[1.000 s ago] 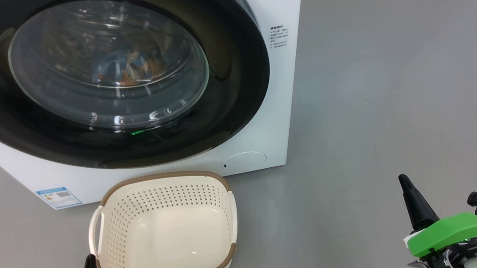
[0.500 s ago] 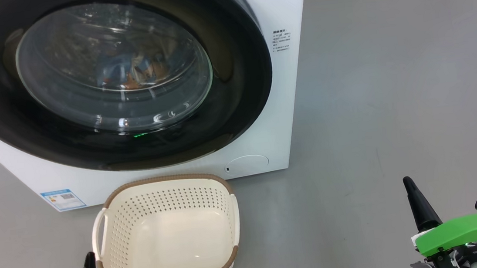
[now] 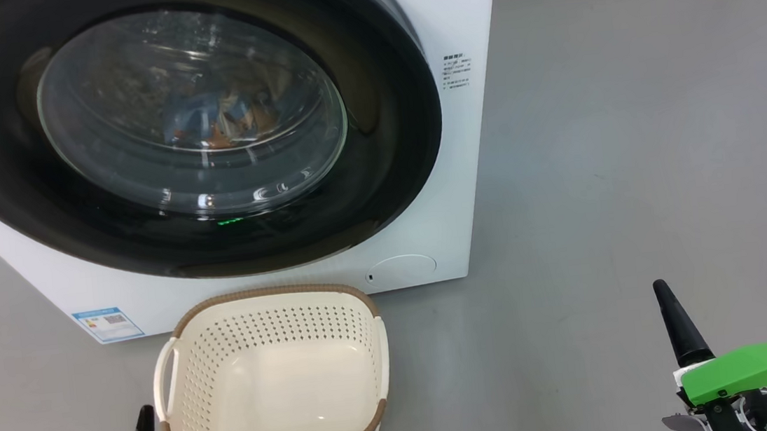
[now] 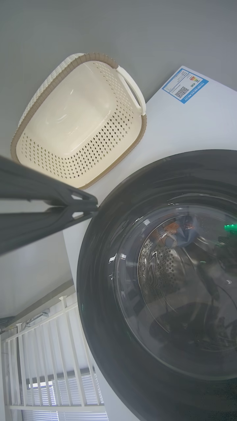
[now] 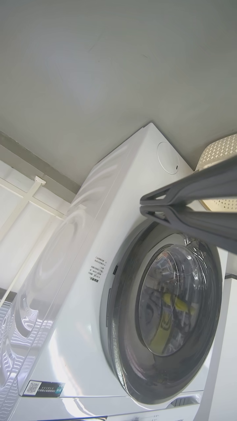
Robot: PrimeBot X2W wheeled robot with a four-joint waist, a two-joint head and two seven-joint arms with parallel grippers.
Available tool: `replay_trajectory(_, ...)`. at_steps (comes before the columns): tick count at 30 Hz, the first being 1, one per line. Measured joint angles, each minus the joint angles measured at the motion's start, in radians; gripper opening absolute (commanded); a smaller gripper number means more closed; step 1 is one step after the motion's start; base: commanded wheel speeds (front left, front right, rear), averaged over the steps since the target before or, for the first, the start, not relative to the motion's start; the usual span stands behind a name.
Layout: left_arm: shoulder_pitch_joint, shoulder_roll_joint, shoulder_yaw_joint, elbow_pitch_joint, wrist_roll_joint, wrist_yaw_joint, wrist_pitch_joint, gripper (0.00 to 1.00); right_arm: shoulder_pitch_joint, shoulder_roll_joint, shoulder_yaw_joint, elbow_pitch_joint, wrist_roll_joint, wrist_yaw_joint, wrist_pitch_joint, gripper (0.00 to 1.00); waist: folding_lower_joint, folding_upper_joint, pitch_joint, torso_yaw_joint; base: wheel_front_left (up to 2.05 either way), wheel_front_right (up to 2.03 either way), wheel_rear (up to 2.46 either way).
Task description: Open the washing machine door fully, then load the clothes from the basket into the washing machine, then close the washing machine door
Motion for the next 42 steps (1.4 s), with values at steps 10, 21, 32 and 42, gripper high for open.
replay_trajectory(10,-0.005,-0.007,0.009,-0.002,-0.097,0.0,0.034,0.0,0.003,0.007,-0.017,-0.015,0.081,0.0,0.027,0.0,0.0,0.0,-0.011,0.005,0.0,0.0,0.0)
replay_trajectory(21,-0.017,-0.013,0.023,-0.005,-0.19,0.0,0.063,0.0,0.022,0.016,-0.039,-0.031,0.184,0.0,0.062,0.0,0.0,0.0,-0.022,0.011,0.0,0.0,0.0)
replay_trajectory(32,-0.021,-0.017,0.033,-0.006,-0.287,0.0,0.09,0.0,0.023,0.023,-0.053,-0.044,0.264,0.0,0.088,0.0,0.0,0.0,-0.033,0.016,0.0,0.0,0.0)
replay_trajectory(42,-0.028,-0.025,0.044,-0.009,-0.372,0.0,0.122,0.0,0.024,0.028,-0.074,-0.057,0.359,0.0,0.119,0.0,-0.0001,0.0,-0.043,0.021,0.0,0.0,0.0)
